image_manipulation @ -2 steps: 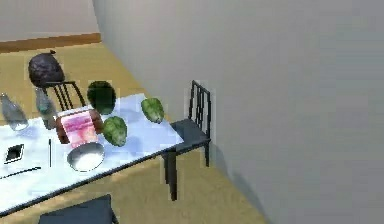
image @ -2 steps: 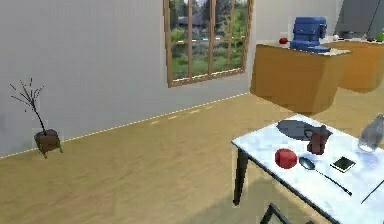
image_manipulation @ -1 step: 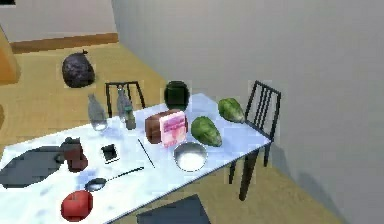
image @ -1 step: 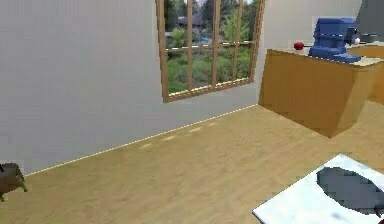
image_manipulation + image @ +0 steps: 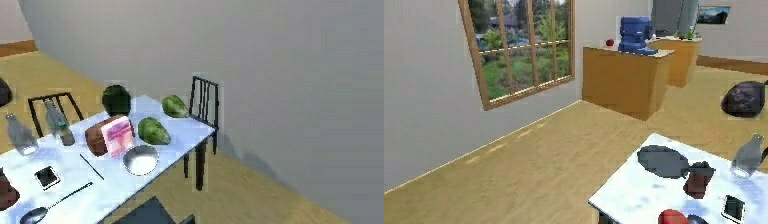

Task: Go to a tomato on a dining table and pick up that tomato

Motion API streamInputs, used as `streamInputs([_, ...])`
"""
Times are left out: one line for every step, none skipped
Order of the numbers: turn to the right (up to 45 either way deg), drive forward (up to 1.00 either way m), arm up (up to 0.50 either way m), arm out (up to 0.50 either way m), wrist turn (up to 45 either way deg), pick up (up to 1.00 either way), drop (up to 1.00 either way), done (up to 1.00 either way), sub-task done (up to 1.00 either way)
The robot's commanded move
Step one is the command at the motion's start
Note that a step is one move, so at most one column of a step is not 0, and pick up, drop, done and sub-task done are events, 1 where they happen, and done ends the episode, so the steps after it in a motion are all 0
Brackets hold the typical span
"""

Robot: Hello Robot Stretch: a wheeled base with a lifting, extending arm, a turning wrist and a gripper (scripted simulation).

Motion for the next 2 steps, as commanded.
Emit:
streamInputs([0.0,0.35,0.00,0.00,0.0,0.00,0.00,0.00,0.00])
streamInputs([-24.0,0.00,0.00,0.00,0.0,0.00,0.00,0.00,0.00])
